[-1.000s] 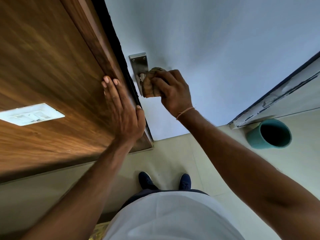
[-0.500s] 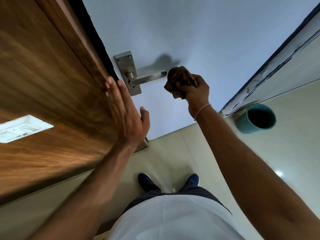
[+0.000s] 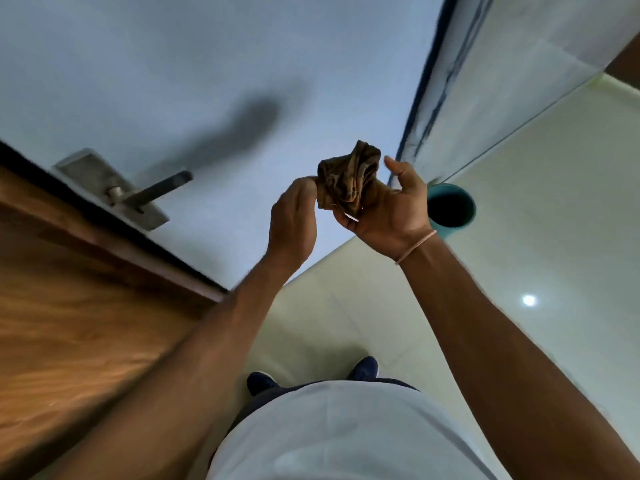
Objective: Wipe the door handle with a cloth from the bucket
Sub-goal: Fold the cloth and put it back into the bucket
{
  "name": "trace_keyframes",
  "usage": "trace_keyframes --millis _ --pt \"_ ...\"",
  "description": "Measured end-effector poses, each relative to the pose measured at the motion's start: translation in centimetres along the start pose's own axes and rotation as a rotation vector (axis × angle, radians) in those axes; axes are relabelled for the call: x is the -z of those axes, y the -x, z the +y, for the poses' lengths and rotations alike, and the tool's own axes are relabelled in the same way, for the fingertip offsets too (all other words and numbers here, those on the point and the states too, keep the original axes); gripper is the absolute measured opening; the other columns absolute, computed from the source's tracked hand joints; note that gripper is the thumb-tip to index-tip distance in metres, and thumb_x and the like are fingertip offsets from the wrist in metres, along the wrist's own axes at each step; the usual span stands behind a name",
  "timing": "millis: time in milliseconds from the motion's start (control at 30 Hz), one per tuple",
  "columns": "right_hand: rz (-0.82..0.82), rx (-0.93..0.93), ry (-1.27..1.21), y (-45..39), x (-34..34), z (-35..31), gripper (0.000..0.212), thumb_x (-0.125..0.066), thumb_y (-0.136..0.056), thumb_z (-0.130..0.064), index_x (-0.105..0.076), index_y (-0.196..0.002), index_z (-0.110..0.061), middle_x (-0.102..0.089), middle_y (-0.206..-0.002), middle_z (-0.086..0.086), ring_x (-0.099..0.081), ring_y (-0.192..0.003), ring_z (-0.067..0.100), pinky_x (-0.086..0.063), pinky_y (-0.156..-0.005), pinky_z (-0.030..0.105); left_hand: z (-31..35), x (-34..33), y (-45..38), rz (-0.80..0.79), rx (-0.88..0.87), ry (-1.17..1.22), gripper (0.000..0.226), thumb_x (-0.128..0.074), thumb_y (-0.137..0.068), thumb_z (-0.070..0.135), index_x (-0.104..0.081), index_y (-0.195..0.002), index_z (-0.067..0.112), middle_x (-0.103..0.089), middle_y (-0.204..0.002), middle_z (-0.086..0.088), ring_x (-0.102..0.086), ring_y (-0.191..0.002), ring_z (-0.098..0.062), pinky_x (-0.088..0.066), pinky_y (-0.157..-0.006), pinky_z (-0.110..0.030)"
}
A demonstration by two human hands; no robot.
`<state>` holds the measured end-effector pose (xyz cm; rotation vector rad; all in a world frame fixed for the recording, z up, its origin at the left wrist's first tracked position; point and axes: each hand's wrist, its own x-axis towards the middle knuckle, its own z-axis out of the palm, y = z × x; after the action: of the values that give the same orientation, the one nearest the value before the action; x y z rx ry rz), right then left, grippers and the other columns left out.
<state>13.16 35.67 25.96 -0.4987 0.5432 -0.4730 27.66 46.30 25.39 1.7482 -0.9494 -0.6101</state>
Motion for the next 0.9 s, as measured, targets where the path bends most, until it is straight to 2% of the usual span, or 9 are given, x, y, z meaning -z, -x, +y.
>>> trace_keyframes --millis 67,133,300,400,533,600,700,833,900 --pt "0.021 0.017 0.033 1.8 2.1 -2.6 0.092 -0.046 -0.089 -0.081 -0.057 -0.15 -0.012 -0.057 -0.155 0.01 -0.051 -0.147 0.032 -0.042 -0.113 0.043 2.3 -3.2 -1.3 -0.072 0.196 0.217 0.054 -0.04 -0.108 0.046 -0.071 -0.123 0.004 -0.078 -0.119 -0.011 -0.072 -0.114 -0.023 -0.057 -0.106 -0.045" --pt "0.063 0.071 0.06 3.9 4.0 -4.9 0.093 -0.045 -0.09 -0.084 -0.059 -0.149 -0.014 -0.058 -0.154 0.012 -0.051 -0.148 0.032 -0.041 -0.116 0.043 4.1 -6.2 -2.3 -0.149 0.298 0.301 0.044 -0.047 -0.113 0.039 -0.069 -0.129 0.005 -0.079 -0.12 -0.012 -0.077 -0.113 -0.025 -0.061 -0.105 -0.045" --pt "0.251 0.228 0.042 7.4 9.0 -8.3 0.071 -0.062 -0.092 -0.055 -0.06 -0.146 -0.009 -0.057 -0.153 0.019 -0.052 -0.145 0.039 -0.044 -0.119 0.05 7.5 -13.0 -3.8 -0.334 0.394 0.426 0.034 -0.065 -0.106 0.023 -0.071 -0.126 -0.004 -0.081 -0.112 -0.017 -0.08 -0.101 -0.025 -0.065 -0.09 -0.037" --pt "0.382 0.296 -0.095 9.1 12.1 -9.6 0.065 -0.055 -0.092 -0.04 -0.057 -0.147 -0.006 -0.058 -0.15 0.024 -0.056 -0.14 0.042 -0.049 -0.114 0.054 9.0 -17.4 -4.6 -0.446 0.44 0.465 0.014 -0.068 -0.103 0.014 -0.077 -0.107 0.004 -0.079 -0.092 -0.01 -0.077 -0.087 -0.023 -0.061 -0.094 -0.044" --pt "0.603 0.341 -0.038 10.8 16.1 -11.8 0.036 -0.05 -0.101 -0.029 -0.066 -0.128 -0.01 -0.074 -0.11 0.014 -0.069 -0.105 0.031 -0.061 -0.094 0.045 10.6 -23.3 -5.6 -0.505 0.452 0.429 0.011 -0.069 -0.101 0.007 -0.077 -0.095 0.009 -0.079 -0.084 -0.006 -0.077 -0.079 -0.021 -0.066 -0.08 -0.037" --pt "0.8 0.338 0.158 11.0 17.7 -13.0 0.025 -0.049 -0.105 -0.027 -0.067 -0.117 -0.015 -0.072 -0.1 0.006 -0.067 -0.098 0.026 -0.057 -0.086 0.038 11.0 -25.8 -6.5 -0.49 0.404 0.362 0.013 -0.067 -0.102 0.006 -0.077 -0.094 0.01 -0.078 -0.086 -0.006 -0.076 -0.081 -0.02 -0.066 -0.075 -0.033" --pt "1.049 0.37 0.631 10.8 19.9 -14.6 0.028 -0.046 -0.106 -0.02 -0.066 -0.124 -0.014 -0.067 -0.115 0.006 -0.062 -0.11 0.025 -0.048 -0.095 0.038 10.8 -29.1 -8.8 -0.495 0.167 0.094 0.011 -0.067 -0.103 0.012 -0.076 -0.097 0.015 -0.076 -0.092 -0.002 -0.073 -0.092 -0.019 -0.062 -0.082 -0.031" --pt "0.988 0.411 1.17 10.3 21.1 -17.3 0.056 -0.07 -0.089 -0.014 -0.059 -0.144 -0.013 -0.066 -0.137 0.01 -0.055 -0.127 0.021 -0.04 -0.104 0.026 11.2 -33.3 -12.7 -0.561 -0.212 -0.312 0.015 -0.07 -0.101 0.022 -0.077 -0.111 0.013 -0.078 -0.105 -0.001 -0.07 -0.098 -0.017 -0.056 -0.088 -0.03" --pt "0.912 0.391 1.313 8.9 22.1 -18.4 0.07 -0.082 -0.079 -0.031 -0.06 -0.143 -0.018 -0.07 -0.132 0.006 -0.056 -0.124 0.02 -0.043 -0.107 0.027 12.2 -35.9 -14.9 -0.608 -0.267 -0.393 0.014 -0.073 -0.1 0.022 -0.079 -0.109 0.014 -0.078 -0.103 0.002 -0.07 -0.095 -0.015 -0.055 -0.086 -0.028"
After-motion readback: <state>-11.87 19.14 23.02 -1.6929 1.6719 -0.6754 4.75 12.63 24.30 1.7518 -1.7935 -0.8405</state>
